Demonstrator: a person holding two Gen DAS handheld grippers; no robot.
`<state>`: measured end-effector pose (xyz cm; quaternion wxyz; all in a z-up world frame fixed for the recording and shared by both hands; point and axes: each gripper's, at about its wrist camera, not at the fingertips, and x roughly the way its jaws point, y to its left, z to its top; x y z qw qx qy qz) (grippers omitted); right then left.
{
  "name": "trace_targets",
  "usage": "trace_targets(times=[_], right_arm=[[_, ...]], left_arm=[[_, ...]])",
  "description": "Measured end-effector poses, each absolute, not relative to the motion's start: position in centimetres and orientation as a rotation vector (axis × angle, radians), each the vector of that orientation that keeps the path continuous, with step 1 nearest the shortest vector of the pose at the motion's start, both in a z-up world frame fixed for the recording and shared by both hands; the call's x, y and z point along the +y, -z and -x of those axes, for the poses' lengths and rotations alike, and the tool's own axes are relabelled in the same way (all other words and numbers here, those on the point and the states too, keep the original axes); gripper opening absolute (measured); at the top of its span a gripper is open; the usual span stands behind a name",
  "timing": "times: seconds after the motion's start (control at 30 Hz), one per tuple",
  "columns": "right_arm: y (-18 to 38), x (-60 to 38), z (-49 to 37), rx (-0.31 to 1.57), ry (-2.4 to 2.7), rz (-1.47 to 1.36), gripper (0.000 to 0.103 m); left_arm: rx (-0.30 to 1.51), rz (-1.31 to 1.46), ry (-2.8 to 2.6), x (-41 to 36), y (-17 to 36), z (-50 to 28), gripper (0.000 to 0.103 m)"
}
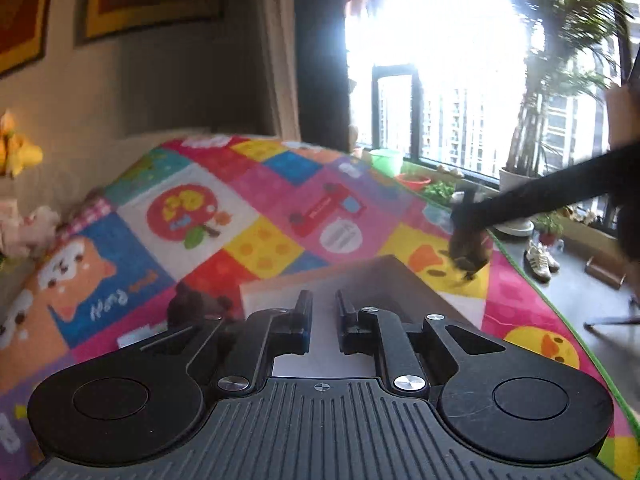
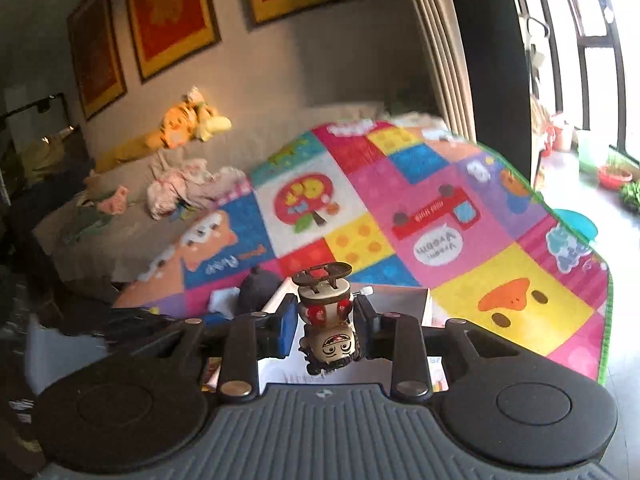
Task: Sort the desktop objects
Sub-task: 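Lower the figurine into the white box and open the right tool, then pass the yellow cup toy from the left tool to the right tool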
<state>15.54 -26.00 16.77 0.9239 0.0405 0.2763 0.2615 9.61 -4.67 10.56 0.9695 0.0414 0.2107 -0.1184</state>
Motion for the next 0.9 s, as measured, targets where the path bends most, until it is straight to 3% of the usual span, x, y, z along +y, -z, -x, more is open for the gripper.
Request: trace_targets(times=[0.13,0.37,0.47,0.57,0.63,0.8,0.9], right_arm=[[-12.8,-24.2,-19.6,0.67,-0.526,-0.07,0.03],[-7.8,-23.2,-21.5,0.715,-0.424,-0.034,0.033],[-9.0,-24.3,-19.0,0.653,-0.409,0.005,0.043],[-10.5,-25.5,-15.1,0.608,-0.429,0.044,0.061],[-10.9,-25.8,-12.4,0.603,-0.466,0.08,0.066],[-10.2,-25.7,-6.2,0.62,-0.525,0.194,0.067],[-9.9,-26.4,-4.4,0.625,-0.476,0.168,0.071]], left_arm=[[0.484,-0.089,0.226,-3.4,-8.8,-8.6,0.02],[0.586,0.004,0.224,-1.6,-6.2,-6.7,0.047],[0.61,0.036,0.246,-1.3,-5.4,-5.3,0.057],[0.635,0.049,0.269,-1.5,-4.5,-3.9,0.07],[0.654,0.054,0.294,-1.9,-4.0,-3.0,0.075],[0.689,0.063,0.48,-4.3,-3.8,-0.2,0.09],[0.673,-0.008,0.574,-6.7,-4.1,1.3,0.092]])
